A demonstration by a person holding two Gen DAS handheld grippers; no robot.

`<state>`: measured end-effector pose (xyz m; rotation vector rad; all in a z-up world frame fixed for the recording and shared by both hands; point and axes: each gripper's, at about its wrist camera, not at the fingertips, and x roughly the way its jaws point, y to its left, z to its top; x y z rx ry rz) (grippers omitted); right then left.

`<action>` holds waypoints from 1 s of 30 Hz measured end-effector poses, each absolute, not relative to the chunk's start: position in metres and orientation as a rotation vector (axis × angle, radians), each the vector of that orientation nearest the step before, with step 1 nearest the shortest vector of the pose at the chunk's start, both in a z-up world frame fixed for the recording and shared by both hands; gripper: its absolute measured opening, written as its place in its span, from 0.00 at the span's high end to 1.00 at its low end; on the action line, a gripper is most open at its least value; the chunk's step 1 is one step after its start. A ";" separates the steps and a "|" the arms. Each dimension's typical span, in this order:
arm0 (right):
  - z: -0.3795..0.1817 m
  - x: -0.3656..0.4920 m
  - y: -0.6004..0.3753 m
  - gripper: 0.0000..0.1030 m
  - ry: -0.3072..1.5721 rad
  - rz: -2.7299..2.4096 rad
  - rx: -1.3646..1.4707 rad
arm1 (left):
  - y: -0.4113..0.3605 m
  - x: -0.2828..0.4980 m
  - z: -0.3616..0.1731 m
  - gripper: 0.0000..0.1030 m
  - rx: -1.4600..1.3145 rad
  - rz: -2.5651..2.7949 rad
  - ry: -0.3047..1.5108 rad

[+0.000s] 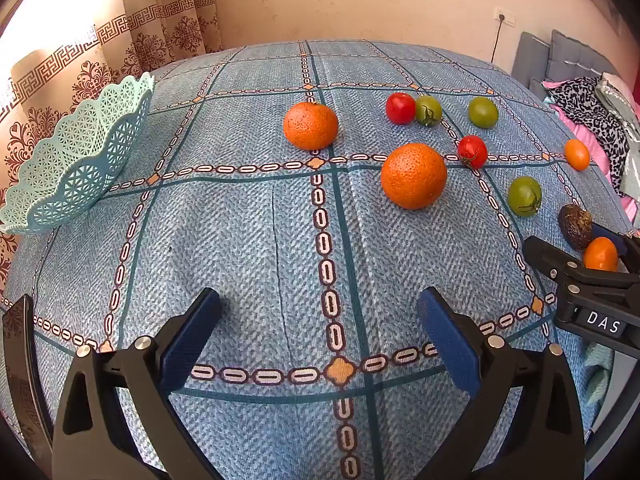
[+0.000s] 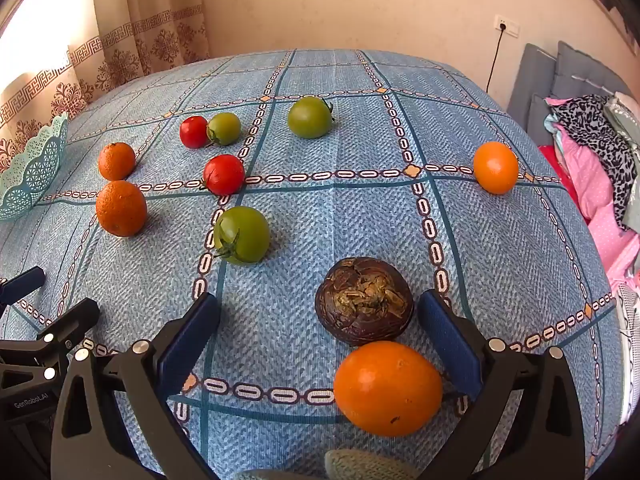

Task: Organize fruits

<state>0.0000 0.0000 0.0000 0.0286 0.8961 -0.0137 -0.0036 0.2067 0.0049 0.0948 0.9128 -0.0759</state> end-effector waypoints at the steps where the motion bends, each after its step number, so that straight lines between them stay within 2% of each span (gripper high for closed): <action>1: 0.000 0.000 0.000 0.05 0.896 -0.013 0.030 | 0.207 -0.004 0.005 0.02 0.095 -0.076 0.913; 30: 0.004 -0.001 0.009 0.05 0.910 -0.031 0.028 | 0.204 -0.003 0.005 0.02 0.091 -0.066 0.918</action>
